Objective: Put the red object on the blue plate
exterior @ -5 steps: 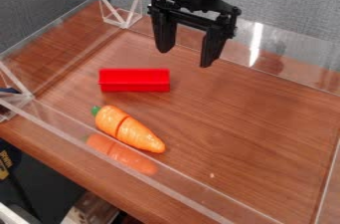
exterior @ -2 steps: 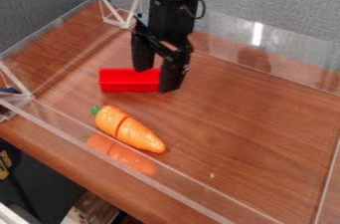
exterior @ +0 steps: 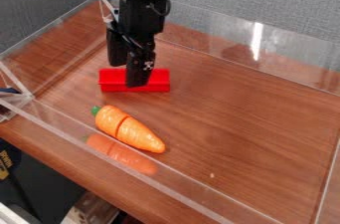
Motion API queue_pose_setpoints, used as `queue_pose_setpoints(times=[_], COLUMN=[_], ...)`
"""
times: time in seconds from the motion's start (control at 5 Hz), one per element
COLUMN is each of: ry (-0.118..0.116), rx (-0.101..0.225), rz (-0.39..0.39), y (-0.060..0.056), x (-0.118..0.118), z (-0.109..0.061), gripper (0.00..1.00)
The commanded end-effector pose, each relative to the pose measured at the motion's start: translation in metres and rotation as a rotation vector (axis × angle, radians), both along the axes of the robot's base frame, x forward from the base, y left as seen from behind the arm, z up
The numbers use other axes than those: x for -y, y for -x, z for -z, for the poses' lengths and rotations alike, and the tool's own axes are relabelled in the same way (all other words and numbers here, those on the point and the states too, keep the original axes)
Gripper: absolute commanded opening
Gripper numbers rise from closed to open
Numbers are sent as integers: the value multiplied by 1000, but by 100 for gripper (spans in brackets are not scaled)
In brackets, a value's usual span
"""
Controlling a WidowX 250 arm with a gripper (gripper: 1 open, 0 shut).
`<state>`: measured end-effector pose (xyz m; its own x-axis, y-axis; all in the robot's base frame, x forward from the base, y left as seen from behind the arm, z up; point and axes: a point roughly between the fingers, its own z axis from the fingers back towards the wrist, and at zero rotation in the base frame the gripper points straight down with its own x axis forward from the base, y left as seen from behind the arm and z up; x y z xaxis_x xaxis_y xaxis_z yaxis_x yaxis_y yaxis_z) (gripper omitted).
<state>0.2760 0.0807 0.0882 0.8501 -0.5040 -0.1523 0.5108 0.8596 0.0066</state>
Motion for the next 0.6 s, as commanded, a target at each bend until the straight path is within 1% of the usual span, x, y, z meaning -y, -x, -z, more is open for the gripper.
queue_pose_setpoints(times=[0.0, 0.2, 0.4], ry=[-21, -20, -13], rx=[58, 56, 51], rz=[-9, 76, 138], y=[-10, -29, -42], x=[-28, -33, -30], z=[-13, -6, 2], gripper=[100, 100, 100])
